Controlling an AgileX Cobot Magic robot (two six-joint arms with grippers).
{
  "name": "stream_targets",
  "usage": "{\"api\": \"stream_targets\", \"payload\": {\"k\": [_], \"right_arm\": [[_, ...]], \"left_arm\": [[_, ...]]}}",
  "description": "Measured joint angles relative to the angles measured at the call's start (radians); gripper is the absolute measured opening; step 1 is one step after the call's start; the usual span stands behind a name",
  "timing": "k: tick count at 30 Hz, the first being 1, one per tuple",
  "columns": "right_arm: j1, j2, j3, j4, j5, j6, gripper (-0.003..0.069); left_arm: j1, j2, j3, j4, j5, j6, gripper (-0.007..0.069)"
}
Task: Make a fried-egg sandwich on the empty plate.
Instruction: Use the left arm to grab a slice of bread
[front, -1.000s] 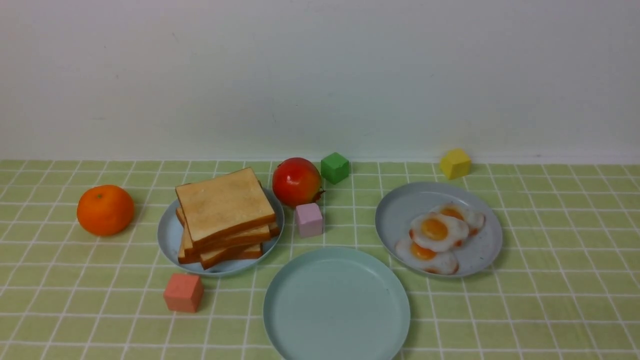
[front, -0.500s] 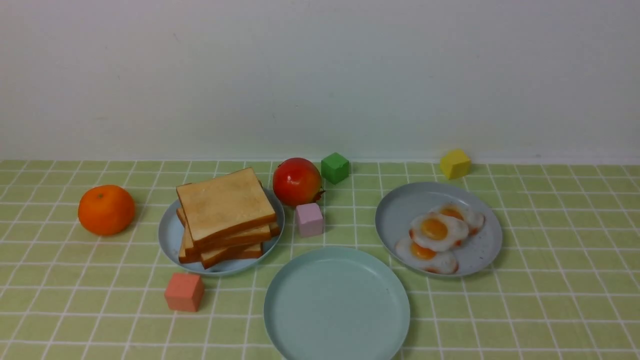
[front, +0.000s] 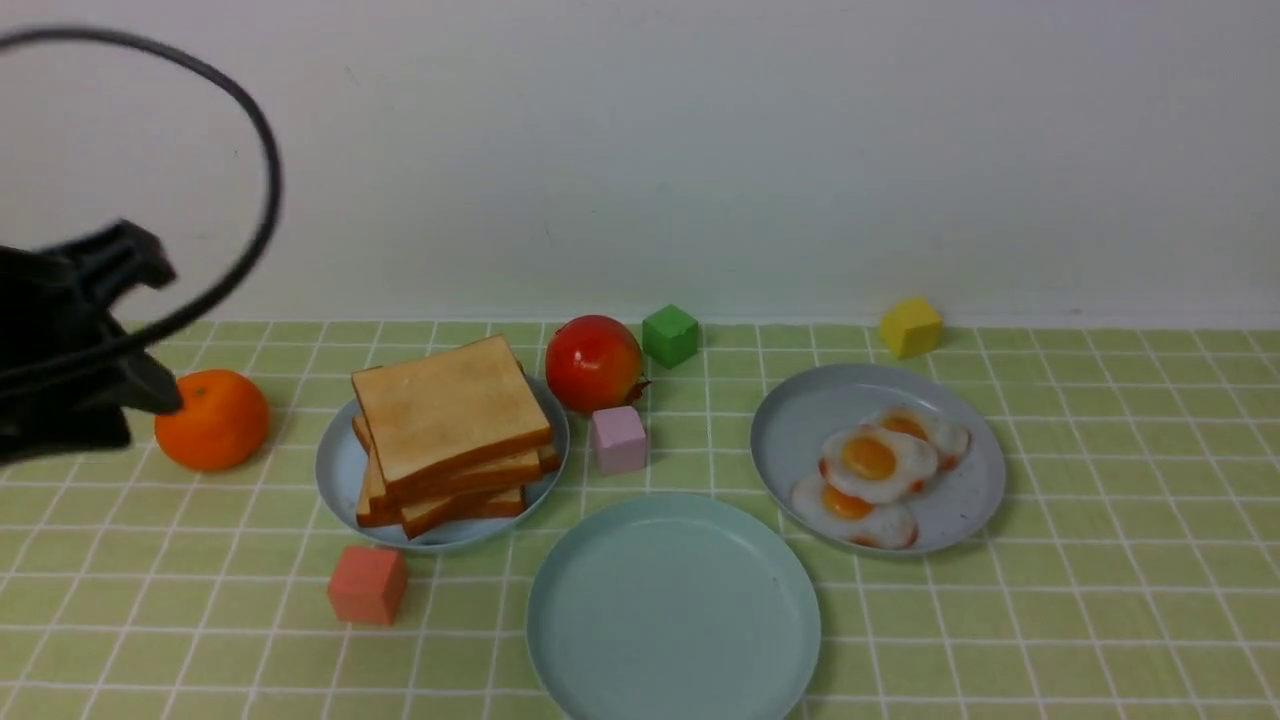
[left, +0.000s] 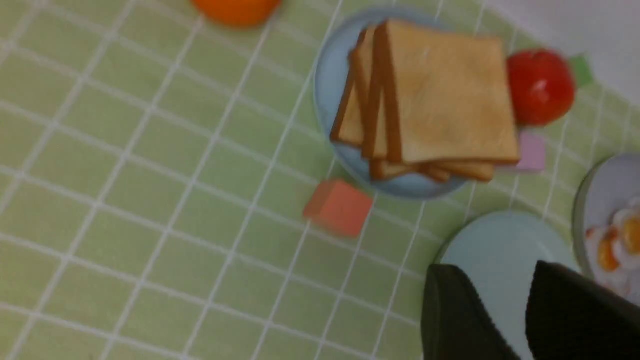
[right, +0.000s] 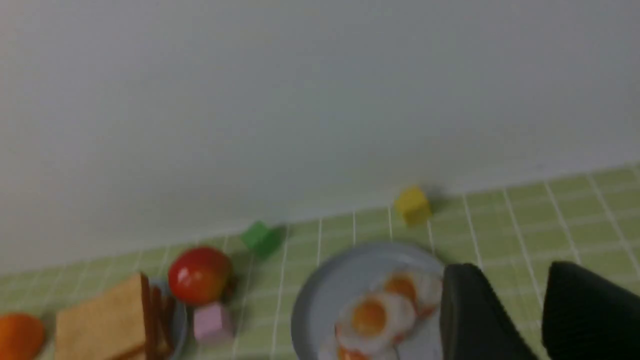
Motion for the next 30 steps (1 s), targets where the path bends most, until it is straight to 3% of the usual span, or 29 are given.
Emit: {"api": "stream_targets", "payload": {"k": [5, 11, 18, 30], "right_arm": [[0.000, 0.093, 0.003, 0.147, 0.185, -0.121, 0.0241], [0.000, 0.120, 0.004, 0.292, 0.207, -0.259, 0.0241], [0.000, 0.120, 0.004, 0.335, 0.209, -0.330, 0.0241], [0.000, 0.120, 0.004, 0.351, 0.227, -0.349, 0.0241]], "left_arm": [[0.000, 0.209, -0.050, -0.114, -0.053, 0.089, 0.0237], [0.000, 0.395, -0.154, -0.196, -0.110, 0.261, 0.0237], [0.000, 0.556, -0.213, -0.245, -0.149, 0.445, 0.0237], [0.000, 0.690, -0.217, -0.341, -0.240, 0.480, 0.0237]]}}
